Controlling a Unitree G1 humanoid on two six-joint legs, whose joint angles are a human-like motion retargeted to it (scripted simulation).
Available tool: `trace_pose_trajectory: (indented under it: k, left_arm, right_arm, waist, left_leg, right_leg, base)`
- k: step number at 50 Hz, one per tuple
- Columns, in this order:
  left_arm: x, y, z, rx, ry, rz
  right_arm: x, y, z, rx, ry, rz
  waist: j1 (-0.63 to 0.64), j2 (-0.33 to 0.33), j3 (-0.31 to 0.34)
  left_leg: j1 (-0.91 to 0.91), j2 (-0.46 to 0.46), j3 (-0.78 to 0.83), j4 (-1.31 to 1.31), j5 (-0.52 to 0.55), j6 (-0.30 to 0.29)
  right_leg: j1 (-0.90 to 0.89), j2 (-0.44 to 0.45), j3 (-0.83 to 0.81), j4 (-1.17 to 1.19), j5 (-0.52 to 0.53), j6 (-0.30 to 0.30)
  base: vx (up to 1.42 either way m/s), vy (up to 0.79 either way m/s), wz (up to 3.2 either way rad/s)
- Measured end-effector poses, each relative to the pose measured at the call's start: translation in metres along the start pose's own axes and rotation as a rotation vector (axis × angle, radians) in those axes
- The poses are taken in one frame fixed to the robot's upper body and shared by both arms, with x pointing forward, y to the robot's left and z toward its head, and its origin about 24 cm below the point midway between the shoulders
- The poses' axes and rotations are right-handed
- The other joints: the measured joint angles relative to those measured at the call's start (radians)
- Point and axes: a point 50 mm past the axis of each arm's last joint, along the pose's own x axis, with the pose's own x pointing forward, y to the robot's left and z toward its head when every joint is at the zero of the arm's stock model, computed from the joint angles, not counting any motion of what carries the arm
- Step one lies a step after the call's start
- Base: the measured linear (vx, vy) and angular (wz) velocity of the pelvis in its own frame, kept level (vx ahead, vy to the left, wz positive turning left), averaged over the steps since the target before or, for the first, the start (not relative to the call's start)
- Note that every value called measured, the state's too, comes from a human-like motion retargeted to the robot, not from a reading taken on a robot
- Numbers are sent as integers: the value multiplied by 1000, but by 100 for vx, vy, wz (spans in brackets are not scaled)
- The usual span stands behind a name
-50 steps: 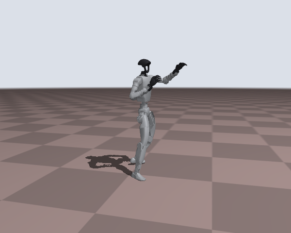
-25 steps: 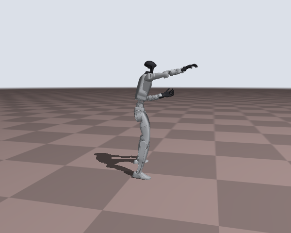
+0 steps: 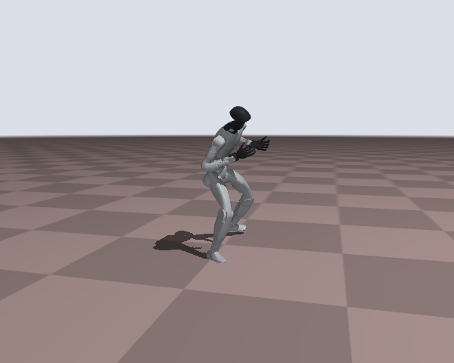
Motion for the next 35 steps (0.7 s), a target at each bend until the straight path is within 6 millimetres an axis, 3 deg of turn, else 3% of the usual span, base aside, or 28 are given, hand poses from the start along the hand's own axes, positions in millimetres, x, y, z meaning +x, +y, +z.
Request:
trace_pose_trajectory:
  k: [2,3,5,7,10,13,17,22,24,27,30,33,35]
  left_arm:
    - [9,-13,-12,94,49,-119]
    - [15,-21,-15,140,49,-189]
    - [24,-40,-20,186,26,-339]
    - [31,-49,-27,205,1,-378]
    - [48,-60,-33,239,-81,-377]
    - [65,-57,-22,295,-221,-303]
    - [71,-47,-7,261,-325,-173]
    - [82,-58,12,323,-454,-219]
    - [84,-62,22,458,-513,-259]
    - [89,-63,36,725,-540,-335]
    - [104,-43,56,997,-508,-299]
    - [139,-9,85,1444,-500,-130]
    - [187,19,101,1709,-422,25]
  right_arm:
    - [9,1,-13,-121,7,38]
    - [11,-7,-22,-361,11,18]
    - [5,-15,-34,-492,63,-29]
    - [-8,-6,-34,-3,132,-155]
    - [-16,-14,-33,11,159,-200]
    - [-12,-29,-22,6,94,-218]
    - [-3,-39,-7,3,-18,-264]
    - [19,-49,9,-51,-198,-285]
    - [22,-51,14,-102,-229,-284]
    - [22,-55,16,-222,-209,-264]
    - [22,-57,13,-288,-164,-223]
    - [26,-53,8,-263,-134,-133]
    - [34,-48,3,-236,-133,-90]
  waist:
    - [-49,2,0]
    - [-65,-6,0]
    - [-93,-17,0]
    - [-150,-32,0]
    - [-239,-64,0]
    - [-323,-112,0]
    - [-427,-179,0]
    - [-428,-221,-23]
    - [-394,-223,-90]
    - [-302,-228,-248]
    - [-201,-238,-387]
    - [-171,-235,-458]
    - [-188,-231,-461]
  left_leg:
    - [-91,-24,-6,16,-56,64]
    - [-112,-40,4,25,-92,95]
    - [-111,-68,38,20,-160,143]
    - [-46,-100,60,-10,-201,133]
    - [66,-157,80,-58,-190,133]
    - [227,-175,139,-120,-92,111]
    - [438,-252,147,-201,104,85]
    - [569,-316,-9,-302,408,21]
    - [581,-341,-78,-347,527,-11]
    - [562,-402,-179,-406,657,-69]
    - [557,-462,-244,-458,720,-135]
    - [562,-466,-230,-481,742,-162]
    - [567,-455,-209,-476,724,-154]
  right_leg:
    - [-145,53,16,-20,32,0]
    - [-206,74,30,-27,44,21]
    - [-285,111,51,-51,56,71]
    - [-279,144,61,-69,32,115]
    - [-212,163,67,-90,-6,156]
    - [-89,205,56,-112,-21,160]
    - [171,199,83,-185,-58,156]
    - [469,232,82,-335,-25,61]
    - [547,234,76,-397,-5,13]
    - [597,226,83,-477,20,-44]
    - [624,225,101,-557,15,-80]
    - [649,220,90,-613,2,-94]
    - [667,211,67,-624,-13,-90]
  base:
    - [-9,-21,-195]
    - [0,-16,-177]
    - [10,-12,-165]
    - [21,-10,-145]
    - [29,-11,-101]
    - [31,-22,-70]
    - [38,-6,-16]
    - [29,-14,19]
    - [24,-12,46]
    - [19,-8,27]
    - [13,-3,-10]
    - [3,0,-4]
    - [-6,-1,31]
